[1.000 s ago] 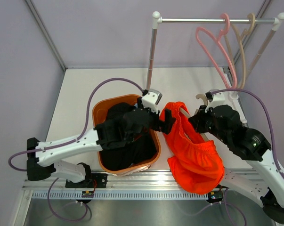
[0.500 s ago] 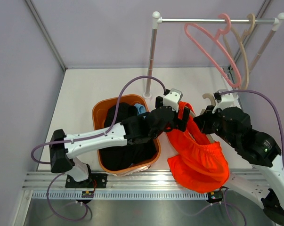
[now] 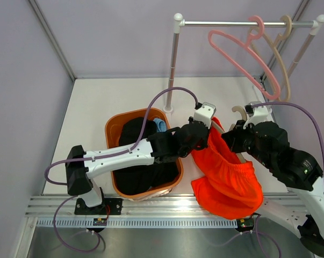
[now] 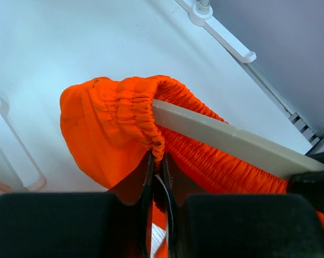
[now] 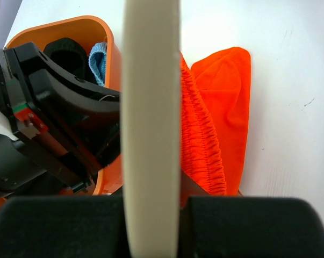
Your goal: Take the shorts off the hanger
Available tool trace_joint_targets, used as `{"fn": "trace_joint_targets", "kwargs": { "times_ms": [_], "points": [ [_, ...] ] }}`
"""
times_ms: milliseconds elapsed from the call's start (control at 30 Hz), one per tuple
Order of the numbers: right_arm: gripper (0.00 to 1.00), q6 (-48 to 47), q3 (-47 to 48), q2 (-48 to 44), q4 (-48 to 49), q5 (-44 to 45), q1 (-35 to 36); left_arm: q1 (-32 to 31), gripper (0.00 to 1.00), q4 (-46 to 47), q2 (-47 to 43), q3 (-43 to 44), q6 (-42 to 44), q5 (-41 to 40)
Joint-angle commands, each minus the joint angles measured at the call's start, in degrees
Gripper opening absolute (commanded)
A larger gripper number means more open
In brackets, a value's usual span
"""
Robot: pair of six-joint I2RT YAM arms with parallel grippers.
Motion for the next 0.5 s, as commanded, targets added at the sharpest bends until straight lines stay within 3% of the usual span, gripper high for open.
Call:
{"fn": "trace_joint_targets", "kwargs": {
  "times_ms": [0, 233, 467],
  "points": [
    [0.00, -0.26, 3.37, -0.46, 1.42, 0.16, 0.74, 1.60, 0.00, -0.45, 0.93, 4.25, 1.53, -1.93],
    [0.00, -0.44, 5.04, -2.13, -0.43, -0.63, 0.74, 9.68, 0.00, -3.81, 2.25, 6.45, 1.45, -1.84],
    [0.00, -0.44, 5.31, -2.83, -1.05, -1.16, 0.74, 13.55, 0.00, -5.03, 5.23, 7.94, 2.59, -1.84]
  ]
}}
